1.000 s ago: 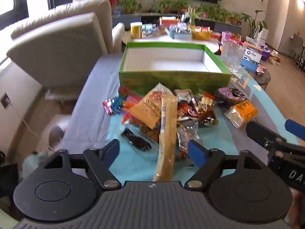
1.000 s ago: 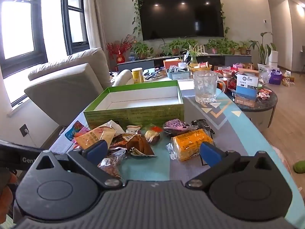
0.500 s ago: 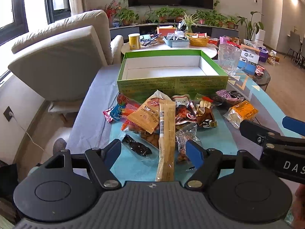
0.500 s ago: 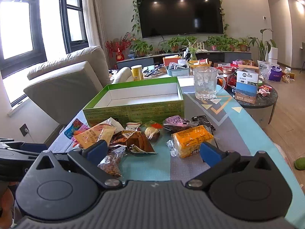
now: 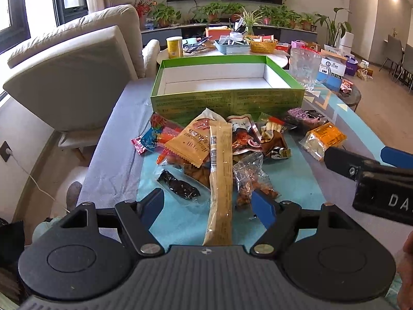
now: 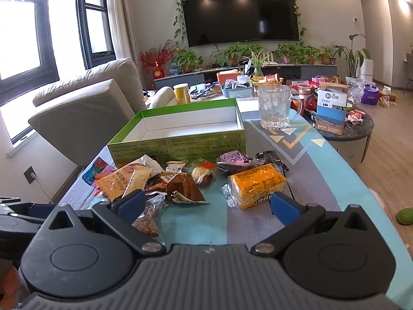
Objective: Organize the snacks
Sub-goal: 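Move both grippers toward the snack pile in front of the box, then grasp the long tan stick snack with left gripper while right grasps clear nut bag, then carry the stick snack and nut bag up over the green box, then open right gripper to drop nut bag while left releases stick into box, then move both grippers back down to the snack pile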
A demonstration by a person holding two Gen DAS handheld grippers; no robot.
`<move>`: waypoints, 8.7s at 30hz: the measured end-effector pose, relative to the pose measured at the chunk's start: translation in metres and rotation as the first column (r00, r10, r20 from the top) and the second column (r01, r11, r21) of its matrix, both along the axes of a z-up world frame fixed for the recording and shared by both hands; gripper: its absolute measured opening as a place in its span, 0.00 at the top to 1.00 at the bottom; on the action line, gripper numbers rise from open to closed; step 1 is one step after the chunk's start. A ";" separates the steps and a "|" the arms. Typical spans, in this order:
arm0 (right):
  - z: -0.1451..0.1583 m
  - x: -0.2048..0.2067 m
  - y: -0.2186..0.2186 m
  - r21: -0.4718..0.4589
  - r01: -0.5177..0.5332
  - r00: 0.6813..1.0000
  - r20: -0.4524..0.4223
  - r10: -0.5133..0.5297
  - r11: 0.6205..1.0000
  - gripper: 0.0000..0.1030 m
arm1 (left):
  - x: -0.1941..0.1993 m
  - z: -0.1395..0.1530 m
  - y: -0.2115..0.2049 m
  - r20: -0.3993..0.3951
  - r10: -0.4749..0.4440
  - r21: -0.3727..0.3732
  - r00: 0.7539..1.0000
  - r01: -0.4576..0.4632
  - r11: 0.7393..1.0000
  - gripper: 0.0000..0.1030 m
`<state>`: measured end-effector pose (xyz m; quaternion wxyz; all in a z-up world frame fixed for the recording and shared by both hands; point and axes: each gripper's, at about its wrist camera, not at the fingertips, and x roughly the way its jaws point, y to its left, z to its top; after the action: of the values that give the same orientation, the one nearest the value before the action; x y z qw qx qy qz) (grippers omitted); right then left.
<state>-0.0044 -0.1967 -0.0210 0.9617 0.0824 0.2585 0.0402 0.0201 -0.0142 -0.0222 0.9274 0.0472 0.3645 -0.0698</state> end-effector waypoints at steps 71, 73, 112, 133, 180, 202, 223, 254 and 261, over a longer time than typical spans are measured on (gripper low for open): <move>-0.006 0.001 0.000 0.029 -0.007 0.999 -0.042 0.008 1.000 0.48 | 0.008 -0.024 0.019 -0.053 0.062 -0.009 0.997 -0.063 0.998 0.35; -0.006 0.001 0.001 0.028 -0.012 0.999 -0.043 0.014 1.000 0.48 | 0.011 -0.027 0.022 -0.061 0.069 -0.014 0.996 -0.070 0.997 0.35; -0.030 0.044 0.069 -0.089 -0.248 0.964 -0.125 0.236 0.965 0.48 | 0.010 -0.005 0.071 0.014 0.058 -0.118 0.998 -0.056 0.991 0.83; -0.007 0.043 0.050 -0.054 -0.211 0.975 -0.079 0.206 0.976 0.54 | 0.011 0.000 0.056 0.042 -0.003 -0.134 0.999 0.009 0.991 0.83; 0.032 0.157 0.023 -0.078 -0.097 0.989 0.104 0.104 0.992 0.54 | 0.187 0.032 0.025 0.146 0.025 -0.146 0.989 -0.004 0.989 0.83; -0.013 0.198 0.031 -0.109 -0.085 0.991 -0.115 0.073 0.990 0.54 | 0.230 -0.033 0.011 -0.025 0.045 -0.073 0.999 -0.046 0.996 0.82; -0.003 0.149 0.007 -0.151 -0.028 0.998 -0.054 0.020 0.988 0.40 | 0.182 -0.009 0.015 -0.036 -0.006 -0.112 0.999 0.002 0.994 0.68; -0.003 0.054 -0.012 -0.039 -0.067 0.997 -0.051 0.065 0.997 0.40 | 0.087 -0.004 0.021 0.007 -0.189 -0.033 0.982 0.189 0.981 0.54; -0.009 0.044 -0.027 -0.017 -0.019 0.997 -0.074 0.018 1.000 0.40 | 0.101 -0.022 -0.013 -0.046 -0.299 0.096 0.953 0.302 0.949 0.48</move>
<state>0.0391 -0.2240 -0.0298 0.9518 0.0729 0.2947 0.0439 0.1211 -0.0275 -0.0444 0.8967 0.1480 0.3703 -0.1922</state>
